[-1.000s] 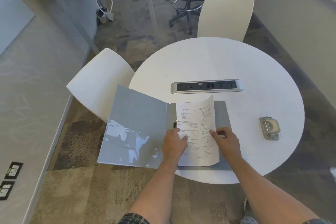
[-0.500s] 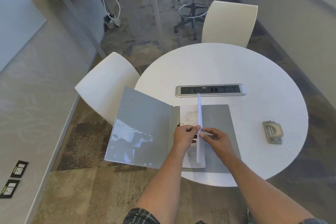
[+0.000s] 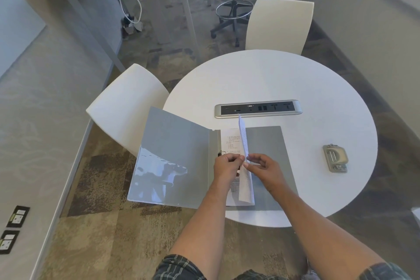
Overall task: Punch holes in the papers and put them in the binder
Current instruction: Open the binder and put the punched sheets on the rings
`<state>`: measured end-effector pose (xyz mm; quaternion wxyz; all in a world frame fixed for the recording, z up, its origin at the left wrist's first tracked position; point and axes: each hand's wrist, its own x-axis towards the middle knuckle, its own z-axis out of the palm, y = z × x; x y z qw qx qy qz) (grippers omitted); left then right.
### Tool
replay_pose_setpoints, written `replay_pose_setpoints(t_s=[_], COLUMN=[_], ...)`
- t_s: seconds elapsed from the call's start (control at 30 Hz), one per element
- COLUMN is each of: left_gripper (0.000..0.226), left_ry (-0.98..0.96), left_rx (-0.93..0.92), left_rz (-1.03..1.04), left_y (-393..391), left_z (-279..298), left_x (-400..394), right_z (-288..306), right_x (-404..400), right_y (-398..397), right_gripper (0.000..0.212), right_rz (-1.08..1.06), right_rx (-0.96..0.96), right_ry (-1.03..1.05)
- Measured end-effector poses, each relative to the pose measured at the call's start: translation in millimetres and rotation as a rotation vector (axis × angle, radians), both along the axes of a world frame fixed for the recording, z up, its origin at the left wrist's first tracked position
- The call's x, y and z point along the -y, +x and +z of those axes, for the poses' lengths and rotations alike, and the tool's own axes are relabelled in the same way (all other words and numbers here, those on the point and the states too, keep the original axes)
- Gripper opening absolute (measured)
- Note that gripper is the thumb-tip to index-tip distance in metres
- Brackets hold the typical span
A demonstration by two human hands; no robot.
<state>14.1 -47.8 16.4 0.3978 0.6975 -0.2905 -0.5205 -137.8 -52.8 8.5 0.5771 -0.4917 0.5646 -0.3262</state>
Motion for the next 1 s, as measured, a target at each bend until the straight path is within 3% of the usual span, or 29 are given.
replay_pose_setpoints(t_s=[0.1,0.23,0.57,0.8,0.9,1.0], left_gripper=[0.014,0.020,0.012,0.020,0.036,0.037], left_ry=[-0.004,0.008,0.048,0.138,0.123,0.149], left_rx=[0.029,0.170,0.711,1.025,1.089,1.139], left_rz=[-0.006,-0.006,0.062,0.001,-0.002,-0.028], left_y=[3,13,86,126,139,148], left_z=[1,6,43,59,54,51], left_x=[1,4,4,-14,-22,-27], right_z=[1,8,2,-4,1,4], right_x=[1,2,6,9,10,13], right_y=[-3,-7,-31,-34,-32,-31], right_gripper=[0.008,0.023,0.025,0.031,0.027,0.028], right_rz=[-0.018,-0.047,-0.216,-0.248,-0.249,-0.227], right_rx=[-0.007,-0.177,-0.160,-0.073,0.013,0.122], right_ry=[0.027,0.006,0.058,0.139,0.177,0.234])
